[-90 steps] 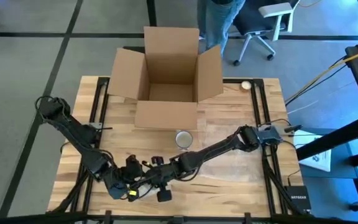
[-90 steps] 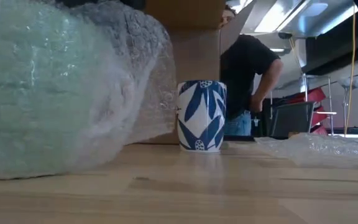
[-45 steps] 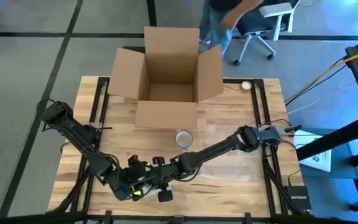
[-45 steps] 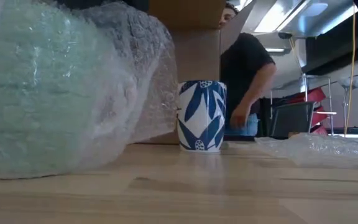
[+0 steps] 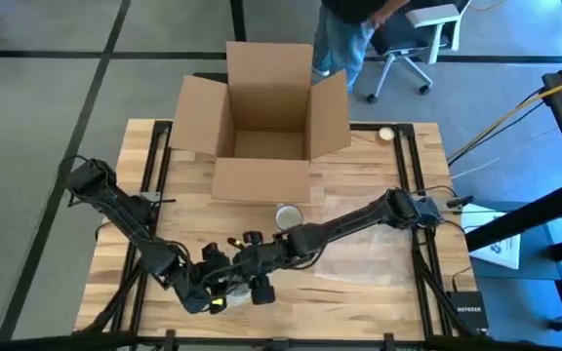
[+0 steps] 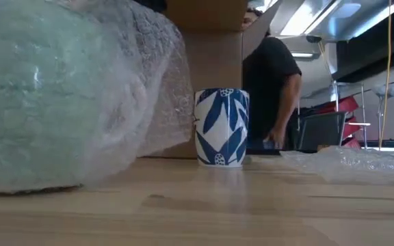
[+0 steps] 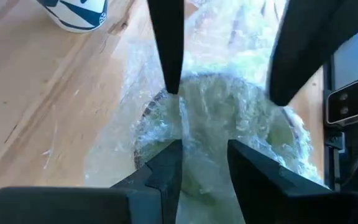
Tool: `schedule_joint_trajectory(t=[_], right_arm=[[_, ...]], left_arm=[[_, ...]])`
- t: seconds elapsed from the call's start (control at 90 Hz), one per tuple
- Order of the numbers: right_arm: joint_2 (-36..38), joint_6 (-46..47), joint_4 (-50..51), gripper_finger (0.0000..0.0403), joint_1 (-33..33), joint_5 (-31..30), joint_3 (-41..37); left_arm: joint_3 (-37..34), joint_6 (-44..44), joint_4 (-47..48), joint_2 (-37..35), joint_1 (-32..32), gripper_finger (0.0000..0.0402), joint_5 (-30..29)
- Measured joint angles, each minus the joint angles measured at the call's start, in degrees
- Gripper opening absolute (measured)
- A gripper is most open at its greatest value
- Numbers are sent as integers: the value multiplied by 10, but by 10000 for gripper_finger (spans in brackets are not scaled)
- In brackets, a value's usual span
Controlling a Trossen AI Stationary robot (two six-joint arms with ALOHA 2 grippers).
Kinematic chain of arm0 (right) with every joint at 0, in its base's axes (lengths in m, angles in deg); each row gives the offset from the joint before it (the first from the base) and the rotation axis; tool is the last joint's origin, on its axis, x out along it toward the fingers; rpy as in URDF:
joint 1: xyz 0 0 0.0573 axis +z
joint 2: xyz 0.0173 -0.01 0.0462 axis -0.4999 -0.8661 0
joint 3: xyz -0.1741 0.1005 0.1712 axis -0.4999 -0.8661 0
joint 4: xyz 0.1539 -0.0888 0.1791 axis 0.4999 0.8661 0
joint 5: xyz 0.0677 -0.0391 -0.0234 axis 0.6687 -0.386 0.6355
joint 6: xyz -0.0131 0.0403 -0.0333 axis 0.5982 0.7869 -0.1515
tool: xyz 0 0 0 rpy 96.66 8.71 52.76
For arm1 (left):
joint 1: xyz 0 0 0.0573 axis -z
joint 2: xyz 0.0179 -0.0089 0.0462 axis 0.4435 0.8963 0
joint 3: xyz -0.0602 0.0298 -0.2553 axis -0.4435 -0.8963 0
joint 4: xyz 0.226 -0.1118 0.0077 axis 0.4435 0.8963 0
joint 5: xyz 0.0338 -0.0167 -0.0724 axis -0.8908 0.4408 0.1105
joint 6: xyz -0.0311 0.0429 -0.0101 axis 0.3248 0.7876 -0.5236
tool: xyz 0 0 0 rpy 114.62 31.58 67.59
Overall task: Wrap mug
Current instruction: Wrap the green mug with the left side transparent bubble wrap
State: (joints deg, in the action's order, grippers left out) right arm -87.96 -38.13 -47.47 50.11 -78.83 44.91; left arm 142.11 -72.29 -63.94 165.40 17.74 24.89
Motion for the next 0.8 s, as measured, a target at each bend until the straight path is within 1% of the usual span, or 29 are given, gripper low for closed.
schedule_joint_trajectory(t=[0.1, 0.211, 0.333, 0.444, 0.478, 0.522, 0.656, 0.8], right_arm=[[0, 1, -11, 165, 5, -3, 0], [-10, 20, -13, 140, 9, -34, -1], [-26, 37, -22, 85, 9, -39, -2], [-37, 40, -45, 22, 8, -18, -1], [-43, 41, -39, 12, 8, -15, -1], [-53, 44, -46, 7, 8, -10, -1], [-64, 56, -34, 16, 8, -7, 1], [-68, 57, -19, 2, 9, -3, -1]], left_arm=[[-1, -1, 2, 1, 0, 111, 0], [-1, -4, 1, 1, 0, 111, 0], [-1, -4, 0, 1, 0, 111, -1], [-1, -4, 1, 1, 0, 111, -1], [-1, -4, 2, 1, 0, 111, 1], [-1, -4, 2, 1, 0, 111, 5], [1, -1, 2, -3, 1, 111, 12], [15, 10, 9, -16, 2, 111, 13]])
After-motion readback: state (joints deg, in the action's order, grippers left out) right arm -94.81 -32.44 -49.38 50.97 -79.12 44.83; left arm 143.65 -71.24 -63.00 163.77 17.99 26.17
